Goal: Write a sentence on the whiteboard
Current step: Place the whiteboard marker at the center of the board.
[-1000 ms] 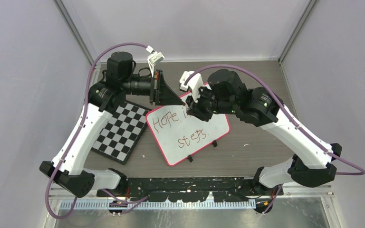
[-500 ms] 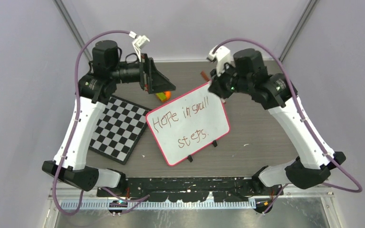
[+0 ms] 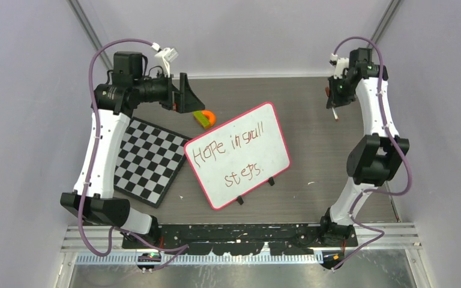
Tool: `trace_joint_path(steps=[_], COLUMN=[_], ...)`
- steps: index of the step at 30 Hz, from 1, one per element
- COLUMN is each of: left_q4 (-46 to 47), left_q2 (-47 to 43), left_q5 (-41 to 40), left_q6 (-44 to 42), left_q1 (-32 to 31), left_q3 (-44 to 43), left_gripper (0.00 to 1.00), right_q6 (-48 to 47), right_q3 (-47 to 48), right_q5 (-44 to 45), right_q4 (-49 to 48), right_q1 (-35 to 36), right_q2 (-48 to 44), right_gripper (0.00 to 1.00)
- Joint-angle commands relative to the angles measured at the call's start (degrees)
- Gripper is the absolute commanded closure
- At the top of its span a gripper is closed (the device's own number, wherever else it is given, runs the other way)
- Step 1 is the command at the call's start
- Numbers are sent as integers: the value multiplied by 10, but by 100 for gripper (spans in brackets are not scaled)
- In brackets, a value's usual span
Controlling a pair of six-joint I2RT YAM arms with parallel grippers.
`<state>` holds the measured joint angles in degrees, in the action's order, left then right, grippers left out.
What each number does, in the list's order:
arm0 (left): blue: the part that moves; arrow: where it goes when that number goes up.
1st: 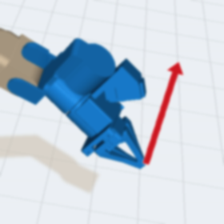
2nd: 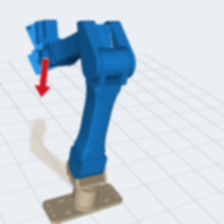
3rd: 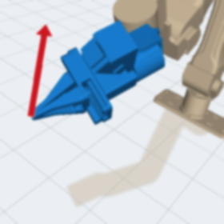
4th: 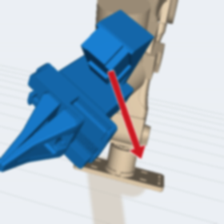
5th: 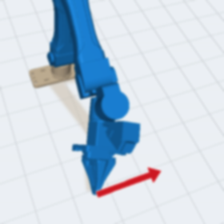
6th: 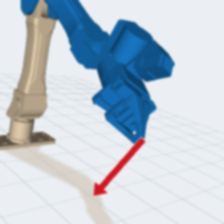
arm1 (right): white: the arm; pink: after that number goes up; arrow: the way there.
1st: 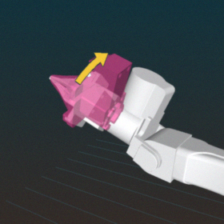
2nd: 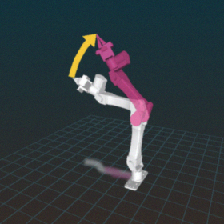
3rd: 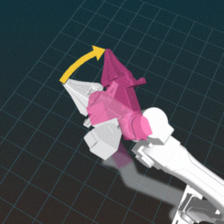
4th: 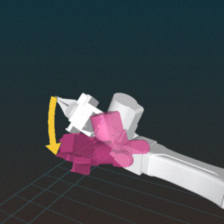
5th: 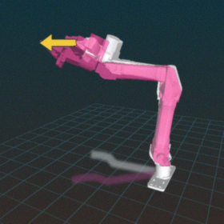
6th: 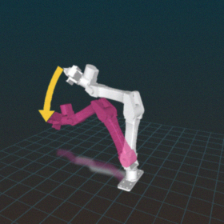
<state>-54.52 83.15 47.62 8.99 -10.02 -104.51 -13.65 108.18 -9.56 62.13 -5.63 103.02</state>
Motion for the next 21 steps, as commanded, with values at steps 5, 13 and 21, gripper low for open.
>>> trace_joint_path(steps=[5,13,21], left_q4=[-69,-84,-67], left_q2=[-12,-9,-39], left_q5=[-139,-167,-163], left_q6=[-128,-153,-160], left_q1=[2,11,26], left_q3=[42,100,144], left_gripper=[0,0,0], right_q6=[-14,3,3], right_q3=[40,87,79], right_q5=[53,94,93], right_q4=[-56,-117,-137], right_q1=[-80,-81,-81], right_q2=[148,266,313], right_gripper=[100,100,89])
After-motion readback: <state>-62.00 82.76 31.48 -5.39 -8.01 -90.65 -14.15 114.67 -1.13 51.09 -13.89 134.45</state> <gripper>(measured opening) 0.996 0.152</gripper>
